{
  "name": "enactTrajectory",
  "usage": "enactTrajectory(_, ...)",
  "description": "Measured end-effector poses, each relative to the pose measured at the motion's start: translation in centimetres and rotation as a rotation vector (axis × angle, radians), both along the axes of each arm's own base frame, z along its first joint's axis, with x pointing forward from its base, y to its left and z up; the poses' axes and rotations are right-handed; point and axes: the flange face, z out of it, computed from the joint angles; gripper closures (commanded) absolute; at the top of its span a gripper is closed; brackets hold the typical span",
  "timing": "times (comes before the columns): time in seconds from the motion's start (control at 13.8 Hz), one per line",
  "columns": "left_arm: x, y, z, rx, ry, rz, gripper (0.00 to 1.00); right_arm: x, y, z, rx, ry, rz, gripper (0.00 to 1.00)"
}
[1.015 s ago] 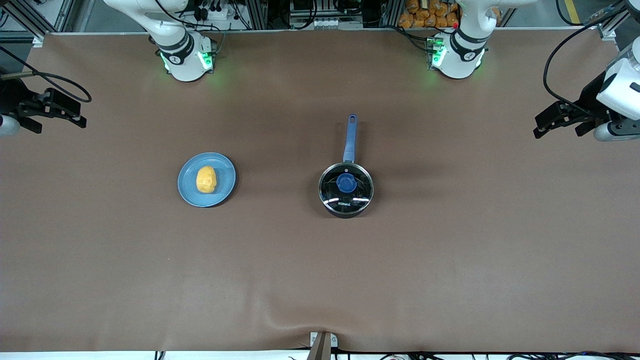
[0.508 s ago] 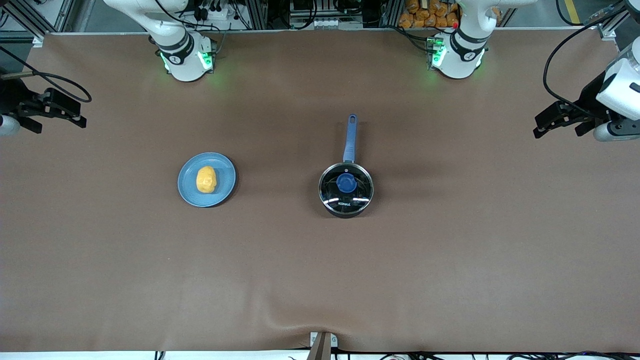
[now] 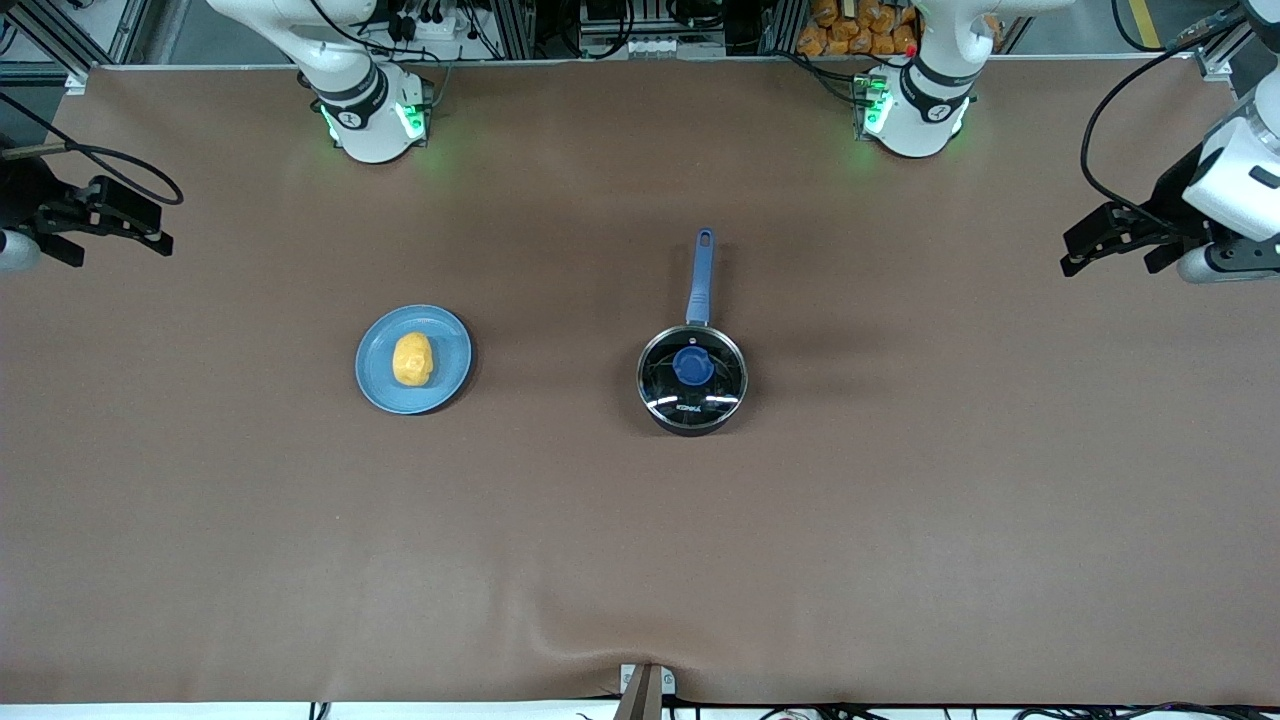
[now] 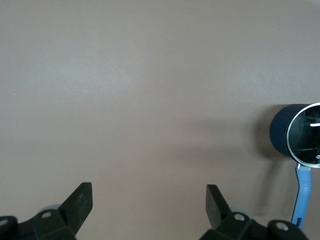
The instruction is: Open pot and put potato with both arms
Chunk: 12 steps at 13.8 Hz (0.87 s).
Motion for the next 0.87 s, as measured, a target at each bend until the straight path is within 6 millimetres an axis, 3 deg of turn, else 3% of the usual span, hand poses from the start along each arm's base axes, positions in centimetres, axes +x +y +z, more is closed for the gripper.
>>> enactTrajectory(0.15, -0.1, -2.6, -0.4, 0.001, 0.009, -0.029, 0.0, 0.0, 0.0, 0.0, 0.0, 0.0, 0.0, 0.0)
enactTrajectory(0.51, -0.2, -13.6, -3.8, 0.013, 0.071, -0.022, 0.0, 0.0, 0.1, 0.0, 0.006, 0.001, 0.0, 0.0)
enactTrajectory(0.87, 0.9, -23.6, -9.2, -0.012, 0.136, -0.038, 0.0, 0.0, 0.1, 0.0, 0.009, 0.001, 0.0, 0.0)
